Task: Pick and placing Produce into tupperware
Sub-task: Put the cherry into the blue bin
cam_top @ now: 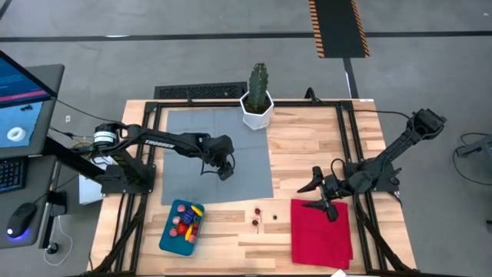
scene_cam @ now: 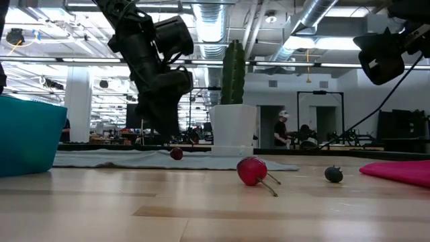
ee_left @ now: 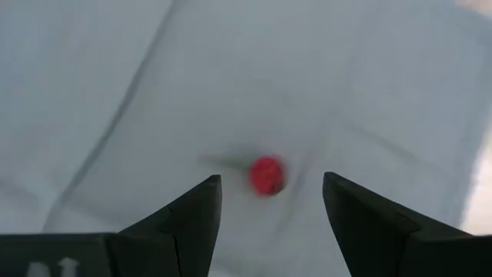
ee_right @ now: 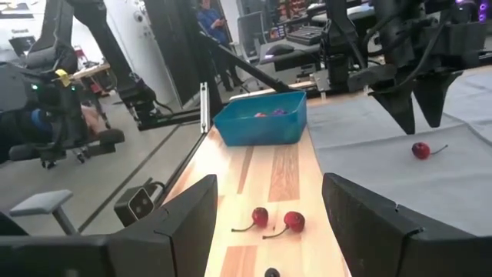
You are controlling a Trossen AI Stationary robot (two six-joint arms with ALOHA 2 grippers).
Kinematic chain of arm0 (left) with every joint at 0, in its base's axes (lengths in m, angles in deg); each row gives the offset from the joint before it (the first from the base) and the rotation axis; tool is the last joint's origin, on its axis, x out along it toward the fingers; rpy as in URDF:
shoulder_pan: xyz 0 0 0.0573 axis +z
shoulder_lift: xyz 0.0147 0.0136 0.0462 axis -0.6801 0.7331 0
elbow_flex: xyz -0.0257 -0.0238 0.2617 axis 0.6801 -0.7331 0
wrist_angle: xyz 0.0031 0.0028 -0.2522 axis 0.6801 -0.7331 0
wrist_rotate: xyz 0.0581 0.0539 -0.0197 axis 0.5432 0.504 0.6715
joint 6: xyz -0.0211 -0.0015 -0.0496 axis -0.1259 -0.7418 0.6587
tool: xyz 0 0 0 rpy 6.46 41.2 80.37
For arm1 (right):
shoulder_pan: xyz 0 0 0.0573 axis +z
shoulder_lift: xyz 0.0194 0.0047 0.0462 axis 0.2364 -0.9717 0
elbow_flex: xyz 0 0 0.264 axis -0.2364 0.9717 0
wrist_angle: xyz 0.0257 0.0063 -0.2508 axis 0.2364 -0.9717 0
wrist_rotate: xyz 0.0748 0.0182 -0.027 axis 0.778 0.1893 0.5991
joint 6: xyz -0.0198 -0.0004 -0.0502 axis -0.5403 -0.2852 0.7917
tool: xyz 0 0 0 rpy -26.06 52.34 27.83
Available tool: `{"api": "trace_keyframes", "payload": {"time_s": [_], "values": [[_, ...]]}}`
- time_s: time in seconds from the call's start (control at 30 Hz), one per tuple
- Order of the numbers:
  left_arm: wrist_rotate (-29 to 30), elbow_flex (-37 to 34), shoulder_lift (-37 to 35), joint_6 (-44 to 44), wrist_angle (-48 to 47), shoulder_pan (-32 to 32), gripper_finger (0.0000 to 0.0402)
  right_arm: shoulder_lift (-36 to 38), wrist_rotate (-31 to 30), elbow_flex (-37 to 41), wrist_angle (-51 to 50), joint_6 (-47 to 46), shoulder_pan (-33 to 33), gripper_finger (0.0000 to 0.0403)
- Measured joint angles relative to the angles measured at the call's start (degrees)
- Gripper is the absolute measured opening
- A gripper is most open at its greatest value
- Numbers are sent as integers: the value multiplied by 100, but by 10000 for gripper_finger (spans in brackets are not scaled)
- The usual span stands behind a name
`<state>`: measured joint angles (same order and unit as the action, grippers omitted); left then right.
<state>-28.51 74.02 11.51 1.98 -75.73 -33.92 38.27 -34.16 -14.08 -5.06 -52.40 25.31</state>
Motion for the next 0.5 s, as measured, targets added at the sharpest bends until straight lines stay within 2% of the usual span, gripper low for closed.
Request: {"api": "trace_keyframes", "payload": {"time_s": [0.17, 0.5], "values": [[73, -4, 0, 121, -140, 42, 217, 0, 0, 0, 0, 0, 0, 259], [-183, -4, 0, 252, -96, 39, 217, 0, 0, 0, 0, 0, 0, 259]]}}
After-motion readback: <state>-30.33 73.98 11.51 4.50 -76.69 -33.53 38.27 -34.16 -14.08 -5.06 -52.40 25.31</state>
